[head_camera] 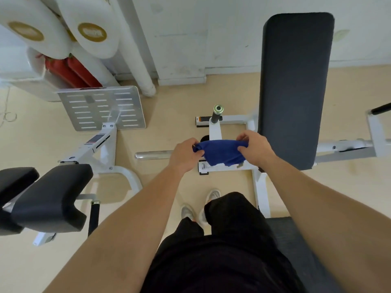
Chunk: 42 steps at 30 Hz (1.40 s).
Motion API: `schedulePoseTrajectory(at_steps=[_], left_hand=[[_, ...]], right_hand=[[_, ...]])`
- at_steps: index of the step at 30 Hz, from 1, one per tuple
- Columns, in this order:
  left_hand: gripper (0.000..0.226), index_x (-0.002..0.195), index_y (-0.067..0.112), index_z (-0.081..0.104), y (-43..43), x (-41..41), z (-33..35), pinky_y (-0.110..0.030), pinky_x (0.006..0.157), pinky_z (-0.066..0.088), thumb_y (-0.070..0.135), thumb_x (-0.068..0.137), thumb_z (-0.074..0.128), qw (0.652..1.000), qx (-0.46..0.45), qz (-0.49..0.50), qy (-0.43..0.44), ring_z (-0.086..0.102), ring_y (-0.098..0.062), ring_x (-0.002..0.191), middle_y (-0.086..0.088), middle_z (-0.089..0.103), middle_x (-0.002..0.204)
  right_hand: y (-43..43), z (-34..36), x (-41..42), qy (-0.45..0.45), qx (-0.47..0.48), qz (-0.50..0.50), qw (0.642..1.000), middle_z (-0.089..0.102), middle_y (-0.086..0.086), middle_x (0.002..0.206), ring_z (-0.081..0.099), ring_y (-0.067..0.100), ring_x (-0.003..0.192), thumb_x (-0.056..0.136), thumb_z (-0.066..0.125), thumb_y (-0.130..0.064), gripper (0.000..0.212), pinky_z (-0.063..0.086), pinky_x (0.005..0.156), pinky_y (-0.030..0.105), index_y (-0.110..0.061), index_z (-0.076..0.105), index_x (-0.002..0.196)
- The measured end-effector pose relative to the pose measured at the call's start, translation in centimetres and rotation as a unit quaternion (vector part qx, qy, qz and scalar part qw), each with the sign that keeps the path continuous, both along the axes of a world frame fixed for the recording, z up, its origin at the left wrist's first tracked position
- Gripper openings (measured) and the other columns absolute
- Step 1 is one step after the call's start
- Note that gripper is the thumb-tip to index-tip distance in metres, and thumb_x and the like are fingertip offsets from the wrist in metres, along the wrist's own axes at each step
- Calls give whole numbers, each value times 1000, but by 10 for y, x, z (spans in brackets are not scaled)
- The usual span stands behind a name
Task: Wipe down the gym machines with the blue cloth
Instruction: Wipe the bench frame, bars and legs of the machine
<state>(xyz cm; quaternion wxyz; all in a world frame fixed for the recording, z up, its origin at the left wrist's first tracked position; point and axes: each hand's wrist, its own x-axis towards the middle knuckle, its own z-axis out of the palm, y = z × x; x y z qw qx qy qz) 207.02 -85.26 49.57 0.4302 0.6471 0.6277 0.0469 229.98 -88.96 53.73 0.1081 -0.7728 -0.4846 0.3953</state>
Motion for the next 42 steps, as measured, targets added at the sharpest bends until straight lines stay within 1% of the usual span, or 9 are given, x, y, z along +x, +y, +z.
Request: schedulePoseTrajectory(at_steps=[7, 12, 15, 20, 25, 30, 34, 37, 42], left_hand=[[44, 126, 26, 55, 1, 15, -2, -33, 88, 49, 38, 85, 67, 996, -91, -10, 20, 60, -17, 99, 7, 60, 118], [72, 150, 35, 32, 16, 39, -1, -41, 105, 40, 27, 88, 68, 997, -45, -33, 56, 47, -30, 123, -8, 43, 140], [58, 138, 37, 49, 18, 62, 0, -40, 106, 31, 25, 85, 67, 991, -69, -80, 78, 35, -33, 127, -7, 33, 146], [11, 89, 27, 60, 10, 91, -19, -36, 84, 49, 30, 82, 67, 993, -111, 35, 25, 60, -21, 99, 4, 64, 107], [16, 102, 25, 54, 1, 92, -66, -36, 76, 50, 14, 90, 52, 984, -141, 99, 47, 60, -21, 85, -1, 64, 100], [80, 146, 41, 36, 6, 96, -116, -32, 96, 39, 38, 77, 77, 989, -139, -17, 38, 41, -18, 108, 1, 45, 113], [47, 122, 28, 63, 8, 105, -141, -29, 96, 27, 38, 78, 75, 990, -58, -108, 69, 37, -22, 113, -7, 46, 113], [28, 100, 26, 68, 5, 96, -144, -30, 93, 38, 38, 75, 75, 996, -46, -45, 67, 38, -23, 118, 0, 49, 124], [20, 92, 25, 57, 14, 68, -141, -27, 62, 46, 31, 78, 71, 990, -114, 79, 3, 63, -16, 79, 7, 64, 84]], right_hand=[[28, 1, 1, 72, -22, 122, 990, 67, -5, 103, 61, 17, 99, 79, 50, 11, 46, 47, 70, 16, -23, 61, 107], [52, -1, 6, 162, -42, 195, 966, 70, -5, 102, 67, 20, 101, 76, 52, 9, 49, 57, 83, 34, -25, 56, 111], [61, -8, 22, 185, -47, 227, 955, 72, -5, 100, 69, 19, 97, 76, 51, 11, 51, 56, 82, 37, -28, 56, 108], [75, -44, 63, 144, -44, 222, 963, 69, 1, 99, 65, 23, 94, 78, 51, 11, 46, 57, 78, 36, -20, 56, 111], [74, -96, 86, 111, -120, 228, 960, 67, 10, 104, 61, 20, 82, 83, 48, 10, 42, 48, 57, 17, -15, 60, 114], [66, -139, 75, 166, -137, 205, 955, 70, -2, 97, 65, 15, 90, 79, 43, 16, 48, 51, 68, 18, -22, 65, 100], [66, -151, 69, 228, -139, 154, 951, 74, 2, 92, 69, 17, 85, 79, 44, 17, 46, 55, 75, 24, -19, 66, 97], [68, -155, 69, 210, -128, 146, 958, 70, -4, 86, 65, 14, 79, 77, 47, 15, 43, 53, 72, 26, -17, 66, 98], [80, -181, 57, 166, -136, 105, 971, 69, 7, 92, 61, 22, 74, 79, 48, 11, 39, 50, 63, 30, -19, 64, 99]])
